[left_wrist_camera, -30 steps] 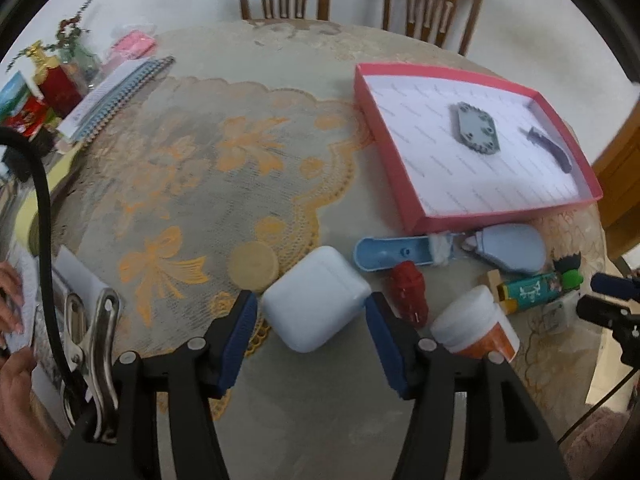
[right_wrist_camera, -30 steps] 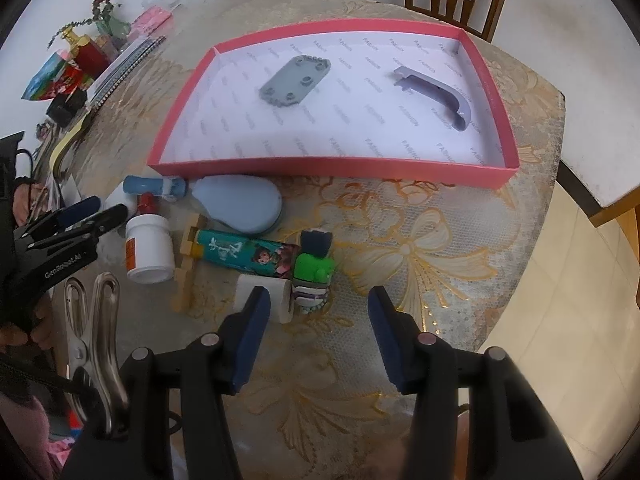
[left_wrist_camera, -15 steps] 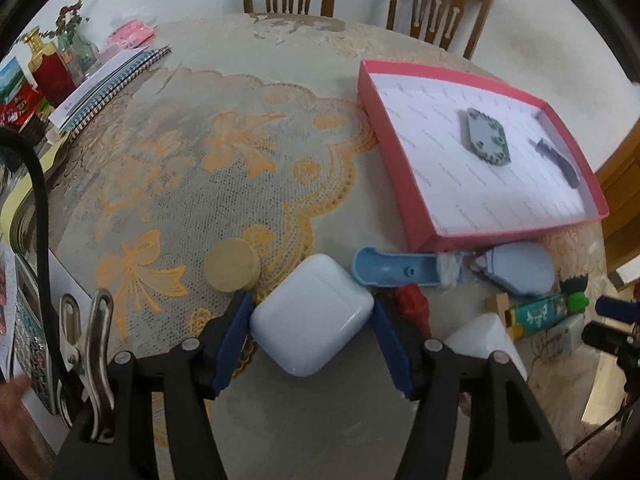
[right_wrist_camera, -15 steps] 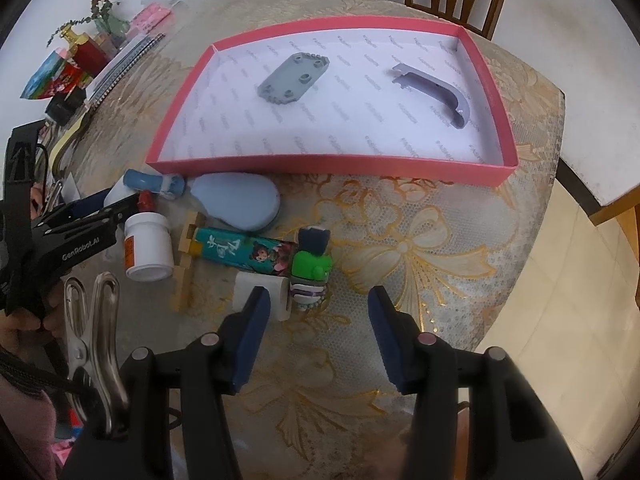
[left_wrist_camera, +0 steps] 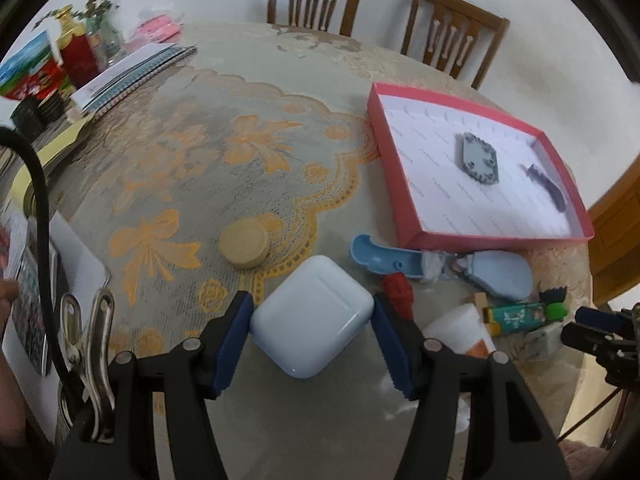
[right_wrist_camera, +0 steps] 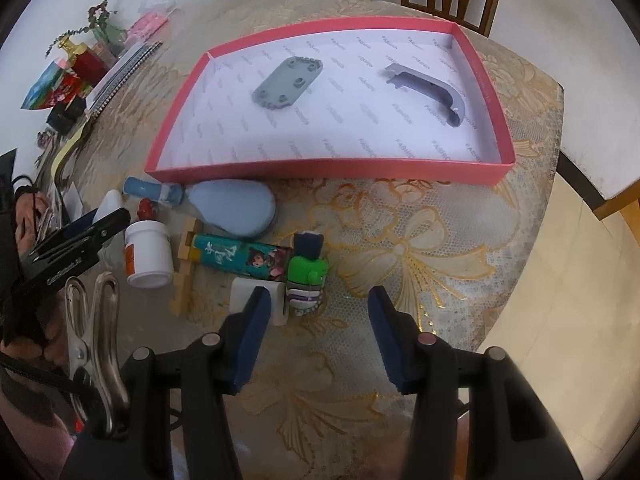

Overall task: Organize rigid objects
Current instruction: 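Grasp the white earbud case with left tool while right grasps the white plug, then carry the earbud case with left tool over the tray while right carries the plug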

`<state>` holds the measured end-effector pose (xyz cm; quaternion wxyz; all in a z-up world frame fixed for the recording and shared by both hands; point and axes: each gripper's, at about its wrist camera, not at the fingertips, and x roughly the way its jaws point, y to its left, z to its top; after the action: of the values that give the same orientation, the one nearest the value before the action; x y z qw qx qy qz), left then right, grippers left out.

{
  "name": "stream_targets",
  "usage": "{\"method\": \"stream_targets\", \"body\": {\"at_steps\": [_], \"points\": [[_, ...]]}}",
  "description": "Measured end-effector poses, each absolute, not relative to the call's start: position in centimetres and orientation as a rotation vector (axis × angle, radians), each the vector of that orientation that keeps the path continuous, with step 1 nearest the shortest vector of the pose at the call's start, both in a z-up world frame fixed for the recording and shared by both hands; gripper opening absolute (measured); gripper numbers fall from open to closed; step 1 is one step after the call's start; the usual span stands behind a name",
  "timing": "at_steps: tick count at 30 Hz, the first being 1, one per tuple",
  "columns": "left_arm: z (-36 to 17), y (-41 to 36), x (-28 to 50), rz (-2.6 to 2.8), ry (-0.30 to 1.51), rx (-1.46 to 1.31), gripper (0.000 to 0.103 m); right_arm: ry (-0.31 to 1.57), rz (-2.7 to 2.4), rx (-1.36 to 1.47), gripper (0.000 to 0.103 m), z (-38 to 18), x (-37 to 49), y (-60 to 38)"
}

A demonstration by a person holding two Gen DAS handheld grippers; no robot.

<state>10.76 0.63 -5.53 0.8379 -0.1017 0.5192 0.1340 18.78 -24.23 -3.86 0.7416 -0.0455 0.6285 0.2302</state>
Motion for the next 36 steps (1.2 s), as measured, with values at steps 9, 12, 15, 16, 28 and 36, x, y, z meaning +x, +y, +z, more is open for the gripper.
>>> {"method": "stream_targets", "body": {"at_steps": [9, 12, 15, 16, 28, 36], "points": [[-5.1, -0.2, 9.7, 0.278, 1.120, -0.238, 0.064, 1.407, 0.597, -0.093, 0.052, -3.0, 17.2, -22.9], [-5.0, -0.6, 9.5, 0.275, 1.114, -0.225, 0.064, 1.433, 0.619, -0.085, 0.050, -3.2, 16.8, -22.1], [-4.7, -0.7, 9.3, 0.274, 1.104, -0.229, 0.064, 1.404, 0.637, -0.105, 0.047, -3.0, 16.5, -21.2], [-4.6, -0.7, 9.3, 0.275, 1.102, -0.231, 0.064, 1.407, 0.639, -0.102, 0.047, -3.2, 16.6, -20.9], [-4.1, -0.8, 9.1, 0.279, 1.087, -0.248, 0.064, 1.444, 0.608, -0.105, 0.045, -5.4, 17.2, -19.7], [-3.7, -1.2, 9.2, 0.281, 1.085, -0.253, 0.064, 1.410, 0.601, -0.154, 0.035, -5.4, 17.2, -19.1]]}}
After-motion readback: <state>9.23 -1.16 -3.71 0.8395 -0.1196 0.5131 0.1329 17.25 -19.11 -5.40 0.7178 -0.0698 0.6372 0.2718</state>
